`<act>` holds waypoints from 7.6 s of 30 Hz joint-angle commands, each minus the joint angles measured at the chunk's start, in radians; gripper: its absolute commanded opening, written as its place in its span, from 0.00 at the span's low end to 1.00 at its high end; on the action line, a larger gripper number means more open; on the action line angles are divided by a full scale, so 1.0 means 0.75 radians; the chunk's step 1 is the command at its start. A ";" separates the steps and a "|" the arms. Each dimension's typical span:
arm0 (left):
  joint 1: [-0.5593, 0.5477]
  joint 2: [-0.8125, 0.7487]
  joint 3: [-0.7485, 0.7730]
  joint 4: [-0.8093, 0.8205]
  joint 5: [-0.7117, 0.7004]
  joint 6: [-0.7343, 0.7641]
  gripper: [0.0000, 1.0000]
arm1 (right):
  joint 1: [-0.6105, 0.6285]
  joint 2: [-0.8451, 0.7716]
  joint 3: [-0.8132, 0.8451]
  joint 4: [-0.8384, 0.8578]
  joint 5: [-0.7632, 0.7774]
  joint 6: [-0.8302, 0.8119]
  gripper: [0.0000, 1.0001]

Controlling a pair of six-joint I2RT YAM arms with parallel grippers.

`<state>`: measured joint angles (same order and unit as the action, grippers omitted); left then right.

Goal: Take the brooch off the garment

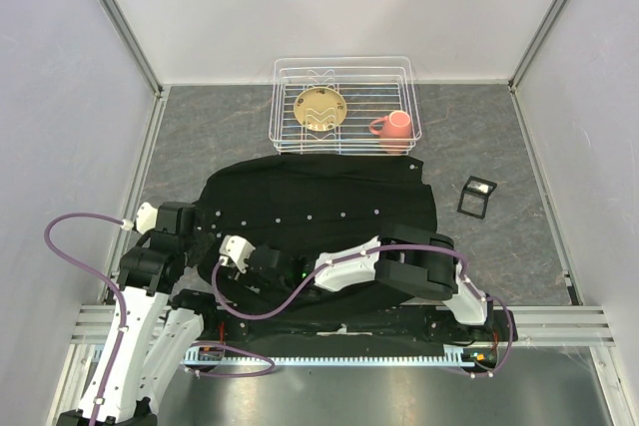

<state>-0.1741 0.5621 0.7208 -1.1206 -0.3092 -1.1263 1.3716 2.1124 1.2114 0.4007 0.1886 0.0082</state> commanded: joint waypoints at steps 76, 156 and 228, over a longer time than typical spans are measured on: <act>0.019 0.249 -0.223 0.283 0.089 -0.079 0.27 | -0.188 -0.021 -0.190 0.388 -0.219 0.621 0.37; 0.019 0.214 -0.162 0.269 0.067 -0.067 0.63 | -0.201 -0.098 -0.075 0.008 -0.260 0.673 0.48; 0.036 0.463 -0.397 0.498 0.138 -0.090 0.17 | -0.258 0.000 -0.128 0.300 -0.376 0.993 0.45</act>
<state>-0.1516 0.8967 0.4232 -0.7788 -0.2031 -1.1812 1.1900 2.1365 1.1343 0.6136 -0.0570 0.7227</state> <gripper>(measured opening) 0.174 0.450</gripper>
